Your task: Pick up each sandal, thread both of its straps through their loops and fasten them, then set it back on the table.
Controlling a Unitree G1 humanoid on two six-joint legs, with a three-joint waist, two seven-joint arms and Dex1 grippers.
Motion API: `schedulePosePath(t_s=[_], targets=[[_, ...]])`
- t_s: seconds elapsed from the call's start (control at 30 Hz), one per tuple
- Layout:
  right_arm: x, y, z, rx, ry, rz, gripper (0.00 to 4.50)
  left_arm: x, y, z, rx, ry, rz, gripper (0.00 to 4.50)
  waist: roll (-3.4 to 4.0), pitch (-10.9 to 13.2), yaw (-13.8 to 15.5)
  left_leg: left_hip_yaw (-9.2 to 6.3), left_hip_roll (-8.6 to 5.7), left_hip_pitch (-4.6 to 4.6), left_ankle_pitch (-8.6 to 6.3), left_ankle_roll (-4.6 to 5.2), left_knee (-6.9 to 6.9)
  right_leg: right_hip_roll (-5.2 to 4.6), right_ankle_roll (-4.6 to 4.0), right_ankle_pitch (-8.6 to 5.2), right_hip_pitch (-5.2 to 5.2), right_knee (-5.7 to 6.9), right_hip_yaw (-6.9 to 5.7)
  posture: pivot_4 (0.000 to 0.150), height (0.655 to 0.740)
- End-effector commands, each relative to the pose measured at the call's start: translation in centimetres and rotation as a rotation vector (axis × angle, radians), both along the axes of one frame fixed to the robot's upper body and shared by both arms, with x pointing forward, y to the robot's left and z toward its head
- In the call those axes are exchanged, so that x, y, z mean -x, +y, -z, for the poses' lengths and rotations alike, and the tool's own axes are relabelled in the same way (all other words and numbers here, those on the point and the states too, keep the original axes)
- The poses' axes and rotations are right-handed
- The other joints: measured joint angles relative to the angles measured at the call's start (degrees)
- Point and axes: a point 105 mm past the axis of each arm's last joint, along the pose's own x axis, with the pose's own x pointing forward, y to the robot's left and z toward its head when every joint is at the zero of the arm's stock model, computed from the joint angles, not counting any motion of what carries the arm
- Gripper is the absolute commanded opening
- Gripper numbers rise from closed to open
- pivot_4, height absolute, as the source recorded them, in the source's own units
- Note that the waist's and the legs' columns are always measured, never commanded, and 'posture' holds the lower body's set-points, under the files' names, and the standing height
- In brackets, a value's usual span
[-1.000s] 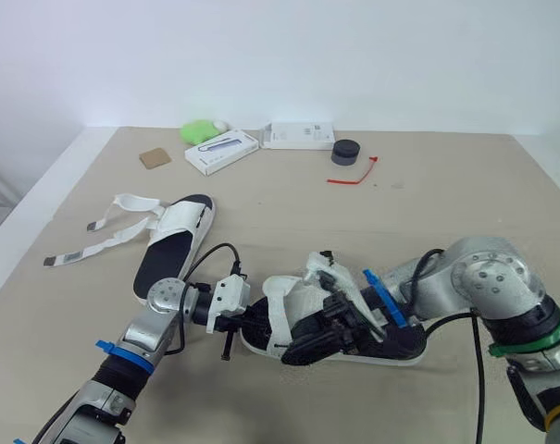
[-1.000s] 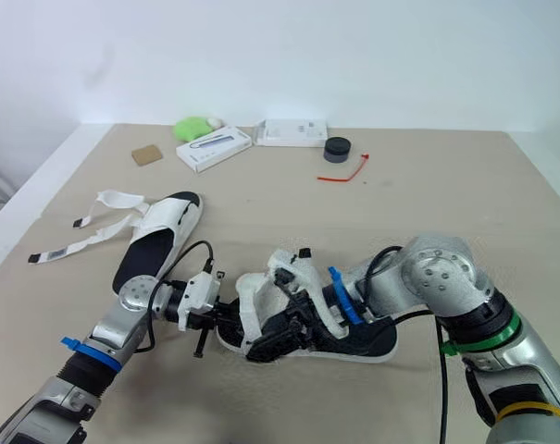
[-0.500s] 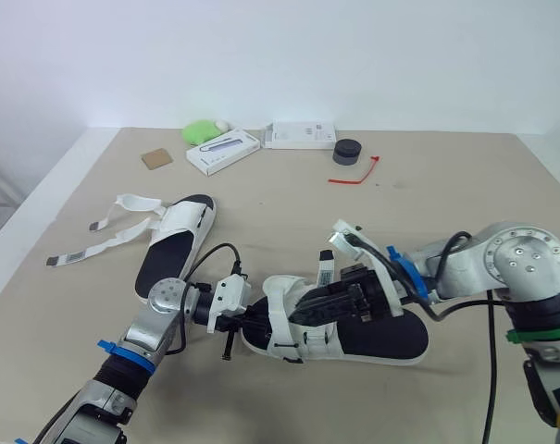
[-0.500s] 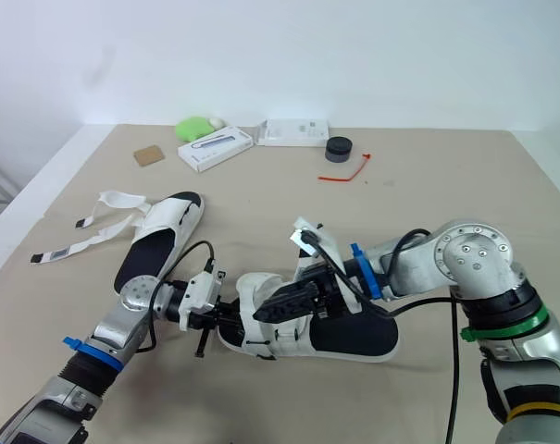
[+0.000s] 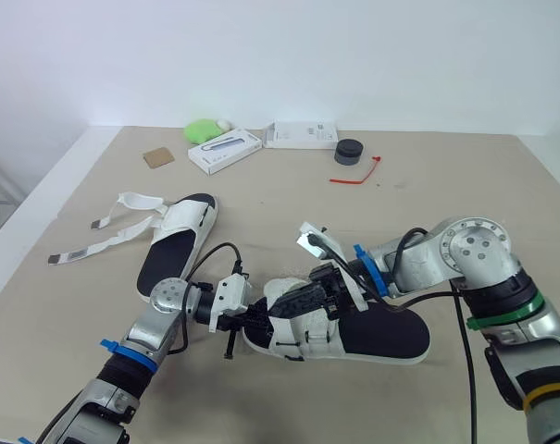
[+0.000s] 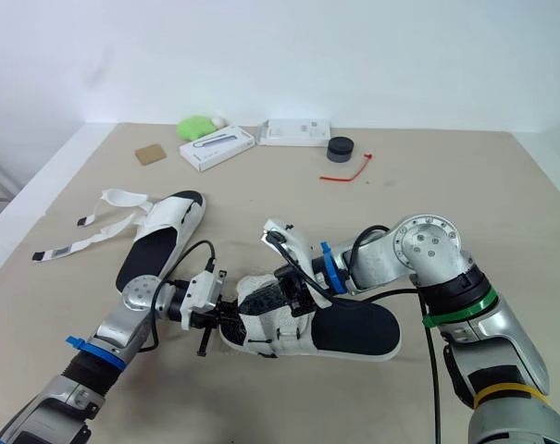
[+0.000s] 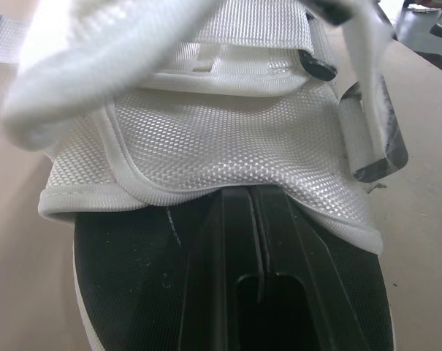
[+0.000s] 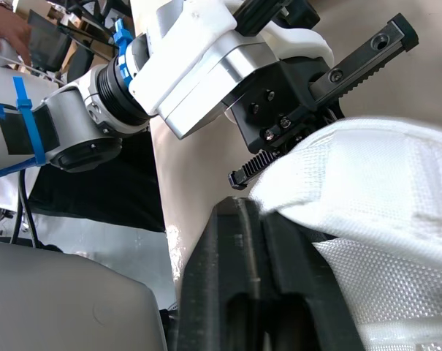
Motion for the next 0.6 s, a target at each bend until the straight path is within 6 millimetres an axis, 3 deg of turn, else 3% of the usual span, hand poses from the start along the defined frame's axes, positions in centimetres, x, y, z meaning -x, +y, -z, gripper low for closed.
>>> schedulePosePath(t_s=[0.03,0.27,0.6], targets=[[0.7,0.3,-1.0,-0.019,-0.031,-0.048,0.13,3.8,1.2,8.0,-0.26,0.258,0.029,0.0,0.0,0.0,0.0,-0.01,0.0,0.0,0.0,0.0,0.0,0.0,0.0,0.0,0.0,0.0,0.0,0.15,0.74],[1.8,-0.7,1.7,0.14,-0.082,-0.082,0.13,3.8,1.2,7.9,-0.26,0.259,0.03,0.0,0.0,-0.01,0.0,-0.05,-0.02,-0.02,0.0,-0.01,0.0,-0.01,0.0,0.0,0.0,0.0,-0.04,0.15,0.74],[0.6,-1.5,3.8,0.274,-0.233,-0.045,0.13,4.0,1.2,7.9,-0.258,0.263,0.034,0.0,0.07,-0.06,-0.01,-0.11,-0.05,-0.02,0.03,-0.05,0.0,-0.01,0.01,-0.01,0.0,0.0,-0.13,0.15,0.74]])
